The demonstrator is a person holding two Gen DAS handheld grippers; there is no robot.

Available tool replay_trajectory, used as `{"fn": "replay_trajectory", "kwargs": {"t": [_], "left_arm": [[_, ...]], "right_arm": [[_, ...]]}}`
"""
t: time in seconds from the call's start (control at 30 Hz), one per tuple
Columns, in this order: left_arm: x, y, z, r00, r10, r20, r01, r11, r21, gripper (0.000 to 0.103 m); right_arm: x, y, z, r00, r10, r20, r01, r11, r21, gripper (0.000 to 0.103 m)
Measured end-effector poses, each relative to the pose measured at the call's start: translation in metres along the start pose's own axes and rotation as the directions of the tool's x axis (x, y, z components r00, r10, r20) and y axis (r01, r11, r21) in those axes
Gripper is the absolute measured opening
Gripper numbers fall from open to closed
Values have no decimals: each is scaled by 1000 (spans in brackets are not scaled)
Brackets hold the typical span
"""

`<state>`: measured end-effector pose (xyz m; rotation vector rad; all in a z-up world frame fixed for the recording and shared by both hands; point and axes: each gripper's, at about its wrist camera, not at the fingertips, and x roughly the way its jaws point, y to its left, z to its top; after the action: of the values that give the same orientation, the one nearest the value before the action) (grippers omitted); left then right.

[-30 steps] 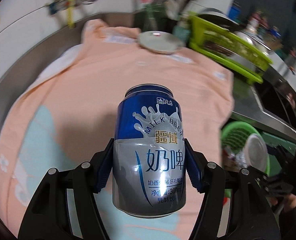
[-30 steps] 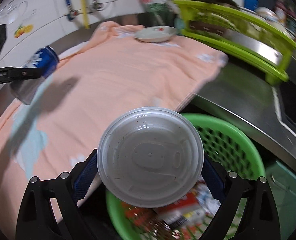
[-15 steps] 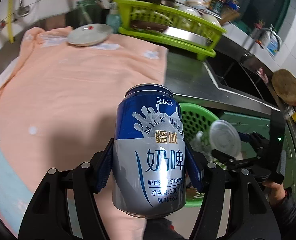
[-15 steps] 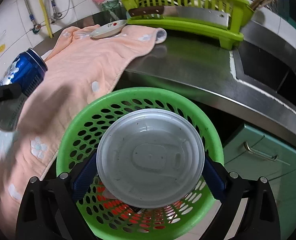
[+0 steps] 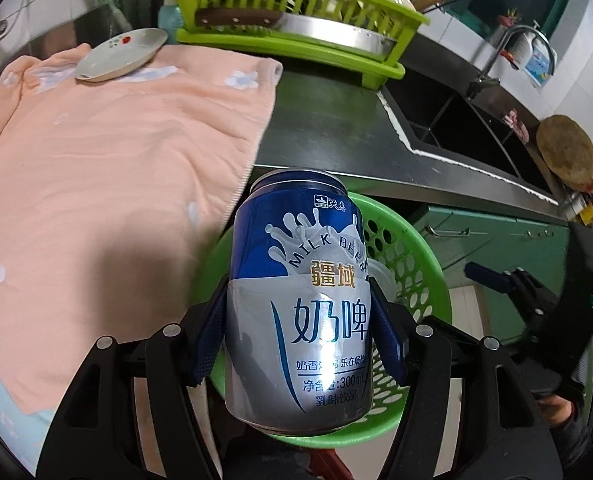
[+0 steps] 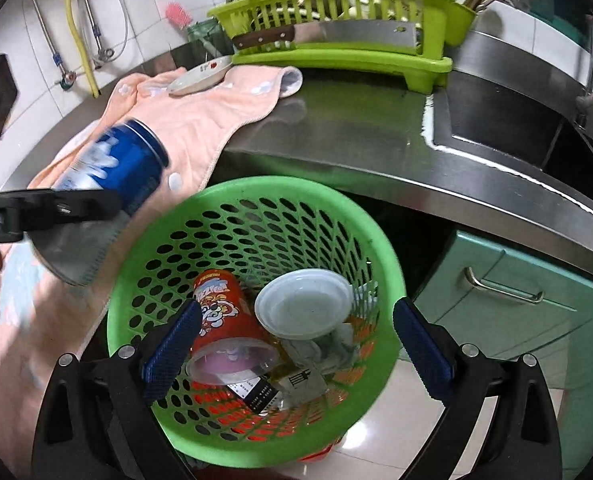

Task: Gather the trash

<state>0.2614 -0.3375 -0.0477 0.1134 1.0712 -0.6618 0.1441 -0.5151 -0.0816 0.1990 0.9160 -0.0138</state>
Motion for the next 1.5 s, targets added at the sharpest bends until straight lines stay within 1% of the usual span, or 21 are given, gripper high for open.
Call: {"fn": "replay_trajectory", "kwargs": {"t": [0.23,0.37,0.5,0.6,0.7,0.83,0.97,1.17,1.3,1.47,1.5], "left_arm": [[31,-13,4,999,-1,-48,1,1000,6,65],[42,-18,5,998,-7,-63,7,1000,5,66],[49,-21,4,997,-19,-72,20,1000,6,66],[48,-22,1,998,-22,-67,23,1000,11,72],[45,-20,-1,998,-27,-63,27,1000,5,72],[33,-17,-4,999,-29,-41,29,1000,2,72],[14,-12,-8,1000,-22,-3,22,1000,8,72],[-16,-4,-24,998,18,60,-19,1000,16,72],[-39,5,-38,992,63,110,-65,998,8,72],[-68,19,-53,981,108,159,-107,994,-15,72],[-72,21,-56,980,113,165,-111,994,-18,74]], "right_arm": [[-17,-10,-4,999,12,34,-12,1000,22,93],[-22,-10,-8,999,12,36,-13,1000,26,93],[-24,-11,-10,999,15,37,-16,1000,26,93],[-24,-10,-11,999,21,36,-22,999,30,93],[-24,-6,-13,999,28,36,-29,999,28,93],[-26,0,-15,999,37,38,-38,999,26,93],[-29,7,-18,998,37,41,-38,999,35,93],[-35,25,-20,998,27,48,-28,999,34,93],[-42,40,-22,998,24,56,-25,999,22,93],[-50,61,-24,997,12,73,-12,1000,-2,93],[-53,65,-25,997,14,77,-14,1000,-4,93]]}}
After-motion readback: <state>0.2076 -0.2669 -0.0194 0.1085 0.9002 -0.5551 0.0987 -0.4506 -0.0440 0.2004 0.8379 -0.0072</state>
